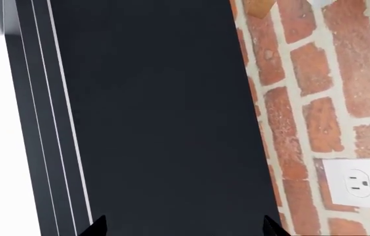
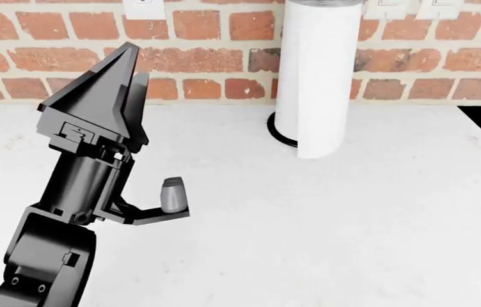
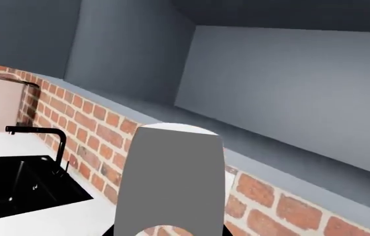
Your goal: A wet mug is on the counter and needs to be dried. Pick it up and place it upside down in the open cabinet.
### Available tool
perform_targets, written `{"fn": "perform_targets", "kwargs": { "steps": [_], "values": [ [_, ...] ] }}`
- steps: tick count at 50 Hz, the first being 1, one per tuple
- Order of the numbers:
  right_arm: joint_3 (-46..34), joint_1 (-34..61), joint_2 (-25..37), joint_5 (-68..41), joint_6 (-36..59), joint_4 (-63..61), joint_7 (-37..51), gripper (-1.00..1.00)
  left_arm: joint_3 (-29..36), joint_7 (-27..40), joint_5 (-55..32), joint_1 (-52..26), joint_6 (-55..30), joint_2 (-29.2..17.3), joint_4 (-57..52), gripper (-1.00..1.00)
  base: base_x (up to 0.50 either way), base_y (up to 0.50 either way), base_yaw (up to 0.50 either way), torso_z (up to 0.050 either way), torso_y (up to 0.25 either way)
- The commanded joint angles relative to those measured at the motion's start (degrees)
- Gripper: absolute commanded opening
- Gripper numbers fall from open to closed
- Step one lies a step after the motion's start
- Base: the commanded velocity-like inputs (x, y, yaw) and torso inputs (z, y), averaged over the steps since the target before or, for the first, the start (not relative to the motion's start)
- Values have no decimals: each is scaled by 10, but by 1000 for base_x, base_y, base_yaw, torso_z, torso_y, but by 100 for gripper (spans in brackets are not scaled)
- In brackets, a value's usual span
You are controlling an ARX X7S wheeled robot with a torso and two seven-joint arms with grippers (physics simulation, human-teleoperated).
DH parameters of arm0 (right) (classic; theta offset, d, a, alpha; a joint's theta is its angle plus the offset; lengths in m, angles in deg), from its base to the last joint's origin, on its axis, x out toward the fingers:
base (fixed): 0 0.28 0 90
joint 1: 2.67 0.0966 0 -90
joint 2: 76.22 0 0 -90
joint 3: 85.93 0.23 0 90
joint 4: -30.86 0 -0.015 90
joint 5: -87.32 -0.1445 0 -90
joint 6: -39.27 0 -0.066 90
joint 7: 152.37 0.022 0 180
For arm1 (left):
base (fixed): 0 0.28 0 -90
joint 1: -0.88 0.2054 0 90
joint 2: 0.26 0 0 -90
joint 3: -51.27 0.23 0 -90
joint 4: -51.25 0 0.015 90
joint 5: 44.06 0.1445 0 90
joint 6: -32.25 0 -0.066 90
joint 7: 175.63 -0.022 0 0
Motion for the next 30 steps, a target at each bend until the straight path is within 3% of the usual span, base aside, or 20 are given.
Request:
{"fn": "perform_targets", "kwargs": {
  "steps": [1, 30],
  "values": [
    [-2, 38, -36, 39, 4, 41, -7, -100, -11, 7, -3, 11, 4, -2, 1, 100, 0, 0, 0, 0, 0],
    [-15, 95, -98, 235, 25, 182, -127, -100, -29, 11, -6, 22, 20, -2, 11, 100, 0, 0, 0, 0, 0]
  ]
}}
